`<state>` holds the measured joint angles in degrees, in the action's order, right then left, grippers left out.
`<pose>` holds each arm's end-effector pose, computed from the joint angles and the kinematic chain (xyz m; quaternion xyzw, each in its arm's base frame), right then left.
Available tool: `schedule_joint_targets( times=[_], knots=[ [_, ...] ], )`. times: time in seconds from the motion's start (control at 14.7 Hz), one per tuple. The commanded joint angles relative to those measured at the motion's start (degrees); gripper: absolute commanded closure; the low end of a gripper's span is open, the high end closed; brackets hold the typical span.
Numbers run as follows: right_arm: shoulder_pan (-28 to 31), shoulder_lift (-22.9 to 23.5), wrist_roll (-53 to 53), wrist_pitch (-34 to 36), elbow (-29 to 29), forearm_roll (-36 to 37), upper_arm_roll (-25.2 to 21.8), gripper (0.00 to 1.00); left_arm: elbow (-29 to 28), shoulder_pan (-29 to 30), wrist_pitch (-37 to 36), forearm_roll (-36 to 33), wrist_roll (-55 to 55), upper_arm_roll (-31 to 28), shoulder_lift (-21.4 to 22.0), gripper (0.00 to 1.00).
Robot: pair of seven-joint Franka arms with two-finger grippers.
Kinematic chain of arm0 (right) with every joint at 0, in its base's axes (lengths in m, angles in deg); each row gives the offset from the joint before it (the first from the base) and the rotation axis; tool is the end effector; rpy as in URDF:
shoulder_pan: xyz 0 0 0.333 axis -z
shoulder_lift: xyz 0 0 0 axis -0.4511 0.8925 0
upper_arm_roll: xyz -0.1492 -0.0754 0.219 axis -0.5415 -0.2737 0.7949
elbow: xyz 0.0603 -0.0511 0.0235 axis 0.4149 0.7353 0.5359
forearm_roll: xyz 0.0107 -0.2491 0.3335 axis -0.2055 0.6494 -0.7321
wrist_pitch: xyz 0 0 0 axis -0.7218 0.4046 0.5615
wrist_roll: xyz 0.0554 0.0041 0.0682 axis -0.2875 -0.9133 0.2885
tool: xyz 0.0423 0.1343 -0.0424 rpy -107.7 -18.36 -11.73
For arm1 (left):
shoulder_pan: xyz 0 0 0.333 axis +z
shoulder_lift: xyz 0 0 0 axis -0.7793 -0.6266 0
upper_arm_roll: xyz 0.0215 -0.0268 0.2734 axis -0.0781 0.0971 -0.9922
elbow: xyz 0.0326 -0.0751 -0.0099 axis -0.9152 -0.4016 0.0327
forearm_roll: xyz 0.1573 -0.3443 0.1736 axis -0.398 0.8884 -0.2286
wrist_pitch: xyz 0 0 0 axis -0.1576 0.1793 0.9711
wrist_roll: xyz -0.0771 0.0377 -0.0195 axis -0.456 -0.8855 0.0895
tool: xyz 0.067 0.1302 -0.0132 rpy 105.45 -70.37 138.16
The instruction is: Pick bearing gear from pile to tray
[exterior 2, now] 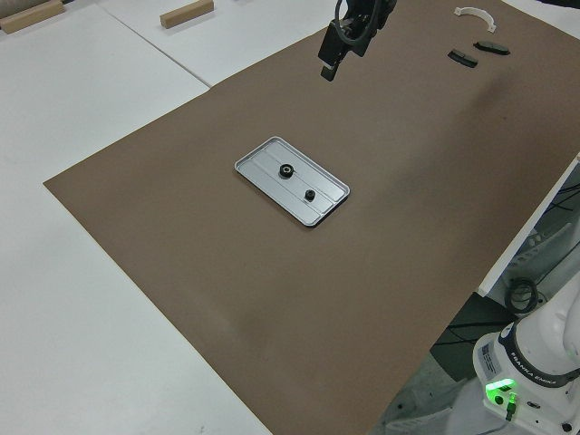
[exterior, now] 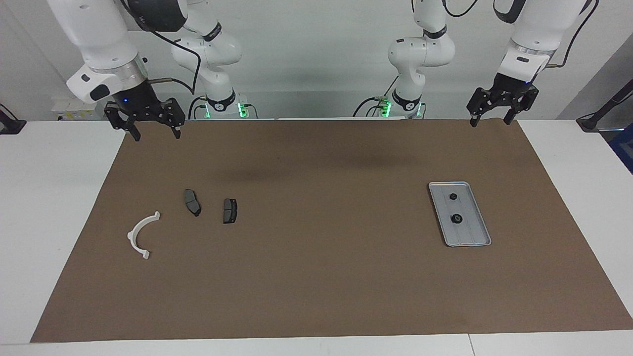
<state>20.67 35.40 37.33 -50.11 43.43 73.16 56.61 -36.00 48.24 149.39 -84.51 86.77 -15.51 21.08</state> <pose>0.5728 0.0053 0.5404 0.9996 0.0279 0.0075 0.0033 0.5273 -0.0232 0.5522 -0.9985 -0.0016 -0.0540 0.0009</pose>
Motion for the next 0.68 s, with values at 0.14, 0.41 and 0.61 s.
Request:
schedule_joint_targets(
  times=[0.14, 0.41, 0.61],
  knots=[
    [0.08, -1.56, 0.46, 0.52, 1.48, -0.38, 0.05, 0.00, 7.50, -1.00, -6.88, 0.57, -0.45, -0.33, -4.42, 0.00],
    [0.08, -1.56, 0.46, 0.52, 1.48, -0.38, 0.05, 0.00, 10.15, -2.05, -9.35, 0.83, -0.45, -0.33, -6.89, 0.00],
    [0.08, -1.56, 0.46, 0.52, 1.48, -0.38, 0.05, 0.00, 9.98, -2.05, -9.70, 1.18, -0.53, -0.33, -7.16, 0.00]
  ],
)
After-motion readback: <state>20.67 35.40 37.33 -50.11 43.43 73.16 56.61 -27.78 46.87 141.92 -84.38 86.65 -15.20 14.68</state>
